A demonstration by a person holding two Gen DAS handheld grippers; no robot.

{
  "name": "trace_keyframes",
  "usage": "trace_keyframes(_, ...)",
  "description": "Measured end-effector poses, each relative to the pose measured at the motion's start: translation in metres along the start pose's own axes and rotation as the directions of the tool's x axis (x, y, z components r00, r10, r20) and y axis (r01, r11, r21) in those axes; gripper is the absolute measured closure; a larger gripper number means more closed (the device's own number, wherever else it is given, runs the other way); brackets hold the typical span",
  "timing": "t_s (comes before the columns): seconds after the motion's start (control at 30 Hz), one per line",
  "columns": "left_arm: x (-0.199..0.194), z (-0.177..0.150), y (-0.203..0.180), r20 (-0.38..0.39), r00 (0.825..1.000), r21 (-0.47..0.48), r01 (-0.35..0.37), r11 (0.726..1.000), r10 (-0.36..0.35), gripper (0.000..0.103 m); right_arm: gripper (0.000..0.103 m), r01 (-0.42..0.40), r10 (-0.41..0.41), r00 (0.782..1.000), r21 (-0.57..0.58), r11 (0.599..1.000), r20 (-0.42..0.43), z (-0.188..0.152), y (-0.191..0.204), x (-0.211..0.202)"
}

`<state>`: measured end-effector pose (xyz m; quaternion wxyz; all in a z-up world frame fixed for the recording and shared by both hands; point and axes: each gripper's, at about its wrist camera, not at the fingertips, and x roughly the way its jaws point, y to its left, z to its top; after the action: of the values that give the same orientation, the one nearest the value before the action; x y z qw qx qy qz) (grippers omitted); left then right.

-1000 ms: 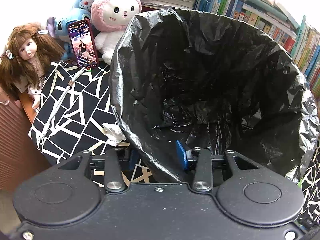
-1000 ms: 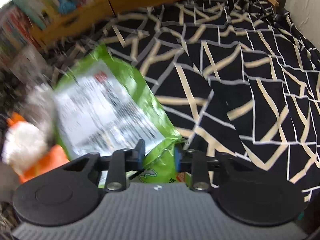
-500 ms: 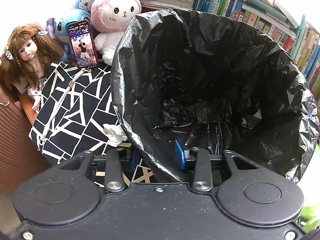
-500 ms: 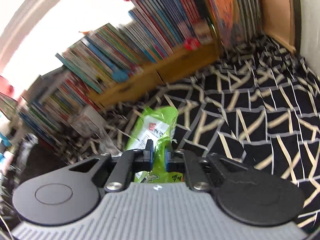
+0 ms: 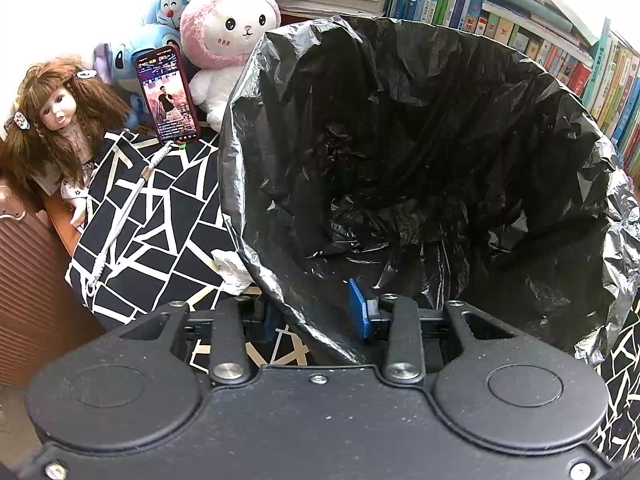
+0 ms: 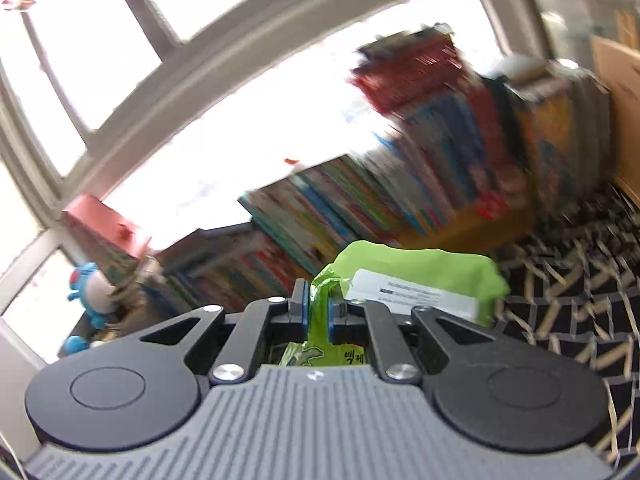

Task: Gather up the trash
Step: 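Close the right tool on the green snack bag and lift it, then carry the green snack bag into the black trash bag with the right tool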

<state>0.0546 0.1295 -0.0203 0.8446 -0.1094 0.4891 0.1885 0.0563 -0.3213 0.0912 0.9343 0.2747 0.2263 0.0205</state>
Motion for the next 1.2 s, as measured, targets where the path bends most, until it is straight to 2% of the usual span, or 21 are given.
trace_keyframes(0.2, 0.000, 0.001, -0.001, -0.002, 1.000, 0.001, -0.001, 1.000, 0.001, 0.069, 0.091, -0.145, 0.146, 0.989, -0.034, 0.989, 0.021, 0.037, 0.053, -0.002)
trace_keyframes(0.33, 0.001, 0.001, -0.002, -0.006, 1.000, 0.010, -0.010, 1.000, 0.010, 0.069, 0.091, -0.273, 0.273, 0.962, -0.015, 0.962, -0.008, 0.056, 0.090, 0.003)
trace_keyframes(0.43, 0.001, 0.002, -0.004, -0.008, 1.000, 0.013, -0.014, 1.000, 0.014, 0.069, 0.091, -0.399, 0.398, 0.916, -0.021, 0.917, -0.048, 0.067, 0.126, 0.005)
trace_keyframes(0.57, 0.001, 0.002, -0.004, -0.009, 1.000, 0.011, -0.016, 1.000, 0.016, 0.069, 0.091, -0.566, 0.564, 0.819, 0.009, 0.824, -0.105, 0.077, 0.174, 0.007)
trace_keyframes(0.67, 0.001, 0.002, -0.007, -0.008, 1.000, 0.025, -0.027, 0.999, 0.027, 0.069, 0.091, -0.642, 0.643, 0.752, 0.058, 0.764, -0.144, 0.079, 0.197, 0.015)
trace_keyframes(0.73, 0.001, 0.002, -0.007, -0.008, 0.999, 0.026, -0.031, 0.999, 0.031, 0.069, 0.091, -0.668, 0.673, 0.721, 0.090, 0.739, -0.165, 0.080, 0.213, 0.024)
trace_keyframes(0.83, 0.002, 0.002, -0.007, -0.008, 0.999, 0.030, -0.032, 0.999, 0.032, 0.069, 0.091, -0.673, 0.684, 0.702, 0.128, 0.728, -0.201, 0.075, 0.221, 0.043)
trace_keyframes(1.07, 0.002, 0.002, -0.006, -0.007, 0.999, 0.038, -0.031, 0.999, 0.031, 0.069, 0.091, -0.654, 0.720, 0.634, 0.300, 0.694, -0.283, 0.051, 0.228, 0.089)
trace_keyframes(1.1, 0.002, 0.002, -0.006, -0.006, 0.999, 0.040, -0.031, 0.999, 0.032, 0.069, 0.091, -0.656, 0.719, 0.633, 0.294, 0.695, -0.288, 0.051, 0.232, 0.091)
trace_keyframes(1.2, 0.002, 0.002, -0.005, -0.007, 1.000, 0.042, -0.030, 0.999, 0.030, 0.068, 0.091, -0.640, 0.689, 0.653, 0.256, 0.724, -0.315, 0.049, 0.241, 0.093)
